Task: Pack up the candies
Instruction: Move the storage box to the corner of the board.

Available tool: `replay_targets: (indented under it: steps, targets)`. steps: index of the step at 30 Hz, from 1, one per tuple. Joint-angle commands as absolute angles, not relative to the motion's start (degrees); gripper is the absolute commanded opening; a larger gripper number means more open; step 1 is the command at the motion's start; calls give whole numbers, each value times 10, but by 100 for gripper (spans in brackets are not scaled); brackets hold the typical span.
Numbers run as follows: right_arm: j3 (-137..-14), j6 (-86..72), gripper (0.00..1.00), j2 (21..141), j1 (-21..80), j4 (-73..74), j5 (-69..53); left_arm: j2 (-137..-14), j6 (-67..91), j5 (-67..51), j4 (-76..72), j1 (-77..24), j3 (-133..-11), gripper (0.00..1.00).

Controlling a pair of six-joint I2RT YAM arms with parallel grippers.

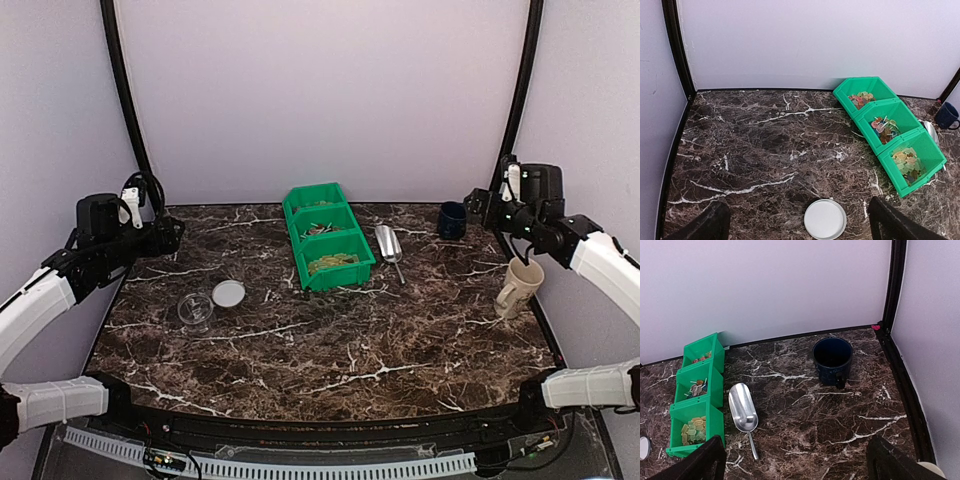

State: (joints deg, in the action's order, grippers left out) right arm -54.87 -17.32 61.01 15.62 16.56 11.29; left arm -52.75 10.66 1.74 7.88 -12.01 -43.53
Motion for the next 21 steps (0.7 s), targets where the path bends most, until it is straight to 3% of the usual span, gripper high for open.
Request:
replay_targets:
  steps: [1, 8, 21]
  targets:
    - [-574, -195, 98, 622, 147, 163, 76, -520, 163, 30, 63, -127, -441, 99]
    - [-615, -214, 98, 697, 147, 183, 48, -509, 179, -3, 50, -129, -421, 99]
    - [-764, -205, 98, 924, 258, 197, 149, -538, 148, -13, 119, -131, -417, 99]
